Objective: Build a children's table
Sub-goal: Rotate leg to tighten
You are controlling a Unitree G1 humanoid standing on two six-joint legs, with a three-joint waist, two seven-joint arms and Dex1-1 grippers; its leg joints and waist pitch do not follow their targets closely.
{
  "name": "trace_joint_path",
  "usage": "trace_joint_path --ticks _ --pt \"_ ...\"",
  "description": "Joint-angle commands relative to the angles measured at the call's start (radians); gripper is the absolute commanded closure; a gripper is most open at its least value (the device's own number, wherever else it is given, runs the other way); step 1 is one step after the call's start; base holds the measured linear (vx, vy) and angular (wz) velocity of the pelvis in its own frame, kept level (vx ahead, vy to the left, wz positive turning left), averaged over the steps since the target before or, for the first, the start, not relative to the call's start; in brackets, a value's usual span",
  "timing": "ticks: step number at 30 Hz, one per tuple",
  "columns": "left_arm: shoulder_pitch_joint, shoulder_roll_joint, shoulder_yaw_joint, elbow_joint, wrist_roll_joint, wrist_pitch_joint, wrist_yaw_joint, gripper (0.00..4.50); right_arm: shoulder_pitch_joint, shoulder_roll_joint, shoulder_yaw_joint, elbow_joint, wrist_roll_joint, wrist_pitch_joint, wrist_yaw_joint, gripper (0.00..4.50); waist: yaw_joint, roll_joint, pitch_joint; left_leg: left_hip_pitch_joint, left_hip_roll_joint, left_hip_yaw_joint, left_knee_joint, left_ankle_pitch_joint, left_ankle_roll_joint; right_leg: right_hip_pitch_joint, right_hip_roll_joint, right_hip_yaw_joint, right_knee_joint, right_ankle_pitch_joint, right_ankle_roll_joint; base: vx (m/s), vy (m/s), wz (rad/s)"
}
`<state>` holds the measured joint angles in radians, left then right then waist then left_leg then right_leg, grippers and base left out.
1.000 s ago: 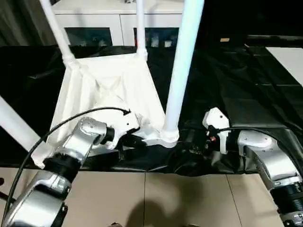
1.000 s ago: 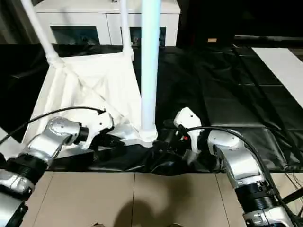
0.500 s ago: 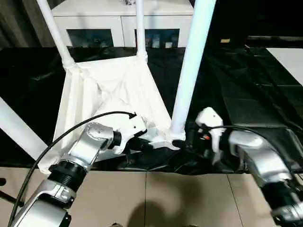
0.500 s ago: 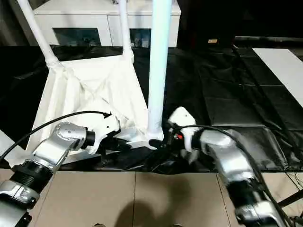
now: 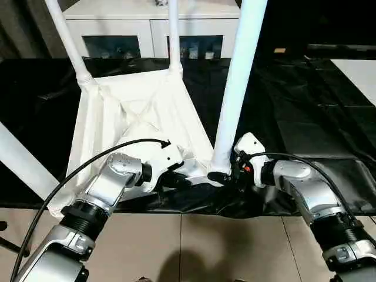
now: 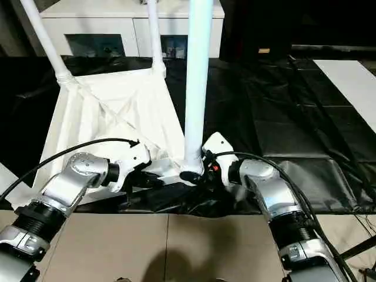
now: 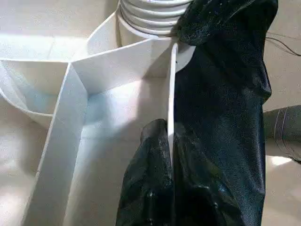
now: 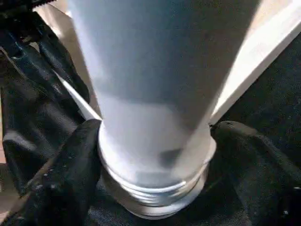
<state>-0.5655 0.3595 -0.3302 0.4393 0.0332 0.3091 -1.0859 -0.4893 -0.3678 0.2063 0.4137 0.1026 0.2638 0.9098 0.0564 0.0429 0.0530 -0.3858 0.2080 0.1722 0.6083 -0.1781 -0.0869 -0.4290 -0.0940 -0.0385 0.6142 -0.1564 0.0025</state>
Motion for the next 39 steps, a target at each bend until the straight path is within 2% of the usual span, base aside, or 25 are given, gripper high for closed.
trace_joint_path --ticks 1,2,4,7,9,15,18,20,21,24,25,26,27,28,29,30,31,32,34,36,38,39 --pt "0.005 -0.001 0.014 -0.016 -0.027 0.006 -0.006 4.50 -0.030 -0.002 -0.003 0.014 -0.004 -0.013 -0.004 0.95 0.002 -0.013 -0.080 0.010 0.001 0.008 -0.065 -0.171 0.069 0.067 -0.023 0.017 -0.061 -0.150 -0.245 0.000 0.000 0.00" --pt "0.005 -0.001 0.014 -0.016 -0.027 0.006 -0.006 4.50 -0.030 -0.002 -0.003 0.014 -0.004 -0.013 -0.004 0.95 0.001 -0.014 -0.080 0.010 0.001 0.008 -0.065 -0.170 0.070 0.068 -0.023 0.017 -0.061 -0.148 -0.245 0.000 0.000 0.00" --pt "0.004 0.000 0.015 -0.013 -0.028 0.005 -0.007 4.50 -0.030 0.000 -0.006 0.014 0.002 -0.018 0.001 1.28 0.001 -0.013 -0.080 0.010 0.001 0.008 -0.064 -0.169 0.072 0.067 -0.023 0.017 -0.062 -0.150 -0.245 0.000 0.000 0.00" --pt "0.006 0.005 0.015 -0.011 -0.027 0.002 -0.010 4.50 -0.026 0.001 -0.007 0.008 0.006 -0.021 0.010 1.36 0.001 -0.011 -0.080 0.010 0.002 0.007 -0.065 -0.175 0.071 0.067 -0.023 0.016 -0.062 -0.154 -0.246 0.000 0.000 0.00" --pt "0.006 0.009 0.016 -0.011 -0.028 0.003 -0.014 4.50 -0.021 0.005 -0.010 0.003 0.014 -0.021 0.017 1.66 0.001 -0.011 -0.080 0.011 0.001 0.007 -0.065 -0.177 0.068 0.067 -0.023 0.016 -0.062 -0.155 -0.246 0.000 0.000 0.00" --pt "0.007 0.006 0.033 -0.007 -0.037 0.022 0.003 4.50 -0.010 0.030 -0.024 0.011 0.017 -0.017 -0.014 1.76 -0.002 -0.011 -0.080 0.011 0.001 0.008 -0.066 -0.177 0.068 0.066 -0.023 0.017 -0.061 -0.149 -0.250 0.000 0.000 0.00" --pt "-0.001 -0.021 0.042 0.015 -0.030 0.041 0.053 4.50 -0.015 0.079 -0.049 0.057 -0.003 -0.003 -0.136 1.76 -0.010 -0.013 -0.077 0.008 -0.001 0.006 -0.069 -0.198 0.053 0.068 -0.023 0.015 -0.066 -0.195 -0.237 0.000 0.000 0.00" --pt "-0.017 -0.062 0.054 0.050 -0.017 0.055 0.130 4.50 -0.011 0.134 -0.073 0.092 -0.018 0.014 -0.261 1.76 -0.020 -0.014 -0.073 0.007 -0.004 0.006 -0.072 -0.218 0.035 0.064 -0.024 0.015 -0.072 -0.259 -0.216 0.000 0.000 0.00" --pt "-0.025 -0.080 0.058 0.065 -0.014 0.064 0.160 4.50 -0.010 0.158 -0.084 0.106 -0.021 0.027 -0.316 1.76 -0.022 -0.015 -0.072 0.008 -0.005 0.005 -0.074 -0.228 0.024 0.064 -0.023 0.014 -0.077 -0.301 -0.199 0.000 0.000 0.00" --pt "-0.059 -0.143 0.082 0.116 -0.006 0.089 0.273 4.50 -0.016 0.225 -0.120 0.159 -0.042 0.043 -0.497 1.76 -0.024 -0.015 -0.070 0.011 -0.006 0.004 -0.076 -0.249 0.012 0.060 -0.023 0.014 -0.085 -0.357 -0.177 0.000 0.000 0.00" --pt "-0.084 -0.175 0.092 0.155 0.008 0.098 0.345 4.50 -0.025 0.259 -0.133 0.198 -0.060 0.027 -0.596 1.76 -0.024 -0.012 -0.069 0.017 -0.006 0.005 -0.076 -0.270 0.007 0.054 -0.023 0.014 -0.091 -0.387 -0.170 0.000 0.000 0.00" --pt "-0.085 -0.176 0.092 0.156 0.008 0.098 0.348 4.50 -0.026 0.261 -0.134 0.199 -0.061 0.026 -0.599 1.76 -0.024 -0.009 -0.069 0.019 -0.007 0.005 -0.076 -0.281 0.005 0.052 -0.024 0.014 -0.092 -0.396 -0.168 0.000 0.000 0.00" --pt "-0.097 -0.190 0.095 0.176 0.017 0.099 0.381 4.50 -0.033 0.278 -0.140 0.220 -0.067 0.012 -0.645 1.76 -0.024 -0.012 -0.069 0.020 -0.007 0.003 -0.076 -0.289 0.002 0.054 -0.025 0.014 -0.094 -0.398 -0.163 0.000 0.000 0.00" --pt "-0.119 -0.215 0.092 0.213 0.036 0.093 0.438 4.50 -0.050 0.318 -0.159 0.263 -0.074 -0.021 -0.745 1.76 -0.027 -0.009 -0.063 0.023 -0.008 0.004 -0.081 -0.322 0.003 0.048 -0.022 0.012 -0.100 -0.424 -0.158 0.000 0.000 0.00" --pt "-0.132 -0.233 0.090 0.235 0.041 0.089 0.463 4.50 -0.065 0.339 -0.153 0.296 -0.079 -0.037 -0.767 1.76 -0.030 -0.005 -0.061 0.030 -0.011 0.002 -0.080 -0.369 -0.001 0.044 -0.023 0.008 -0.109 -0.486 -0.142 0.000 0.000 0.00" --pt "-0.142 -0.247 0.089 0.253 0.045 0.086 0.481 4.50 -0.079 0.354 -0.147 0.321 -0.084 -0.049 -0.779 1.77 -0.031 -0.009 -0.063 0.030 -0.013 -0.002 -0.081 -0.383 -0.003 0.050 -0.024 0.003 -0.112 -0.516 -0.124 0.000 0.000 0.00" --pt "-0.149 -0.253 0.088 0.266 0.048 0.082 0.490 4.50 -0.088 0.362 -0.142 0.337 -0.093 -0.056 -0.784 1.77 -0.031 -0.002 -0.063 0.029 -0.012 -0.004 -0.083 -0.389 -0.002 0.048 -0.025 0.003 -0.113 -0.522 -0.120 0.000 0.000 0.00" --pt "-0.154 -0.258 0.089 0.273 0.049 0.079 0.497 4.50 -0.095 0.367 -0.140 0.346 -0.096 -0.061 -0.786 1.77 -0.031 -0.005 -0.066 0.029 -0.012 -0.005 -0.085 -0.385 0.001 0.052 -0.023 0.002 -0.114 -0.499 -0.115 0.000 0.000 0.00" --pt "-0.167 -0.267 0.092 0.294 0.050 0.068 0.509 4.50 -0.113 0.383 -0.149 0.357 -0.083 -0.081 -0.765 1.77 -0.028 0.001 -0.068 0.029 -0.009 -0.005 -0.089 -0.370 0.010 0.056 -0.024 0.002 -0.112 -0.446 -0.129 0.000 0.000 0.00" --pt "-0.167 -0.264 0.090 0.293 0.048 0.067 0.498 4.50 -0.112 0.381 -0.152 0.344 -0.076 -0.092 -0.746 1.21 -0.028 -0.005 -0.068 0.026 -0.010 -0.003 -0.090 -0.365 0.016 0.057 -0.022 0.003 -0.112 -0.419 -0.140 0.000 0.000 0.00" --pt "-0.162 -0.250 0.082 0.285 0.049 0.057 0.472 4.50 -0.107 0.378 -0.160 0.325 -0.062 -0.107 -0.722 1.01 -0.026 -0.005 -0.068 0.027 -0.009 -0.001 -0.090 -0.370 0.023 0.057 -0.023 0.004 -0.110 -0.415 -0.149 0.000 0.000 0.00" --pt "-0.160 -0.244 0.081 0.285 0.049 0.054 0.462 4.50 -0.109 0.375 -0.162 0.327 -0.062 -0.116 -0.723 0.85 -0.028 -0.005 -0.068 0.022 -0.009 -0.002 -0.092 -0.363 0.023 0.061 -0.025 0.004 -0.109 -0.412 -0.150 0.000 0.000 0.00"
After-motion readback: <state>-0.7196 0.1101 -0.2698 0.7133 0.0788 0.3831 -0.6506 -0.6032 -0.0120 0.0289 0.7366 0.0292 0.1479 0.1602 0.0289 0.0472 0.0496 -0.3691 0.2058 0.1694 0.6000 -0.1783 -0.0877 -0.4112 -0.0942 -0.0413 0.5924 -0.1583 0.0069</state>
